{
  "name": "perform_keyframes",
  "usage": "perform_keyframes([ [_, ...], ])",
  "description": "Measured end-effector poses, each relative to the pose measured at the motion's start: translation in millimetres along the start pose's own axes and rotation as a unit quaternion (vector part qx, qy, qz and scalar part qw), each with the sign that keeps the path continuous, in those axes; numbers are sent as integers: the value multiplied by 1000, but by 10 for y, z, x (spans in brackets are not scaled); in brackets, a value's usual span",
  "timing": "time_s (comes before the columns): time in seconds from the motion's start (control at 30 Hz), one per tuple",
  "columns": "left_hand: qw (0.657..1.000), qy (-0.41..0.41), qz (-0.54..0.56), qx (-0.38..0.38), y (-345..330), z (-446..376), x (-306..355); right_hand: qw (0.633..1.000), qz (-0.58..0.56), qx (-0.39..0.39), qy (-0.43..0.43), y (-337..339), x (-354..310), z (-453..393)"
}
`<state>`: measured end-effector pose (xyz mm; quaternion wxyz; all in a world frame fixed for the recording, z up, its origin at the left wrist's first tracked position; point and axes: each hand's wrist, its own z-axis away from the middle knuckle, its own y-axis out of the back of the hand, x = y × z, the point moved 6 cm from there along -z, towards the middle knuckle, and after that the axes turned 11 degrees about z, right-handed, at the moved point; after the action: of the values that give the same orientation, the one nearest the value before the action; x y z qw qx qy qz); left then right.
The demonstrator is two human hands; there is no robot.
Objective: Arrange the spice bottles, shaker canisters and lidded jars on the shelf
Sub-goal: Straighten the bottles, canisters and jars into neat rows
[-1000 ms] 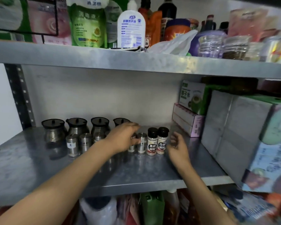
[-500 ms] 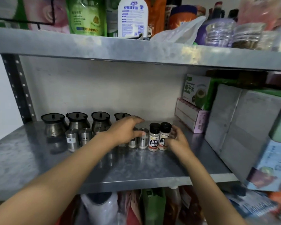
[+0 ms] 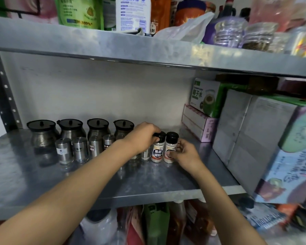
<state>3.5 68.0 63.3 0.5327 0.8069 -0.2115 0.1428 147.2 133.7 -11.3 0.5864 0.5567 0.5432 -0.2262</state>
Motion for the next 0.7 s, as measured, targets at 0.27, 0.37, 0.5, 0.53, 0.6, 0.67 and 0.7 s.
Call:
perform_keyframes([
  [0.27, 998, 10, 41, 40, -26, 110, -24, 1000, -5, -11, 3, -12, -54, 63],
  [0.37, 999, -3, 20, 33, 34, 140, 15, 1000, -7, -11, -17, -2, -98, 96],
  [0.5, 998, 2, 17, 56, 284, 224, -26, 985, 145, 87, 36, 210, -396, 176],
  [0.53, 998, 12, 17, 51, 350, 257, -82, 974, 189, 111, 63, 265, -529, 216],
  [0.6, 999, 37, -11, 22, 442, 308, -251, 954, 243, 128, 119, 294, -814, 283],
  [0.67, 997, 59, -49, -24, 467, 367, -403, 923, 327, 100, 176, 169, -1073, 287],
  [0.7, 995, 65, -66, -46, 463, 405, -450, 906, 367, 76, 198, 58, -1155, 252],
])
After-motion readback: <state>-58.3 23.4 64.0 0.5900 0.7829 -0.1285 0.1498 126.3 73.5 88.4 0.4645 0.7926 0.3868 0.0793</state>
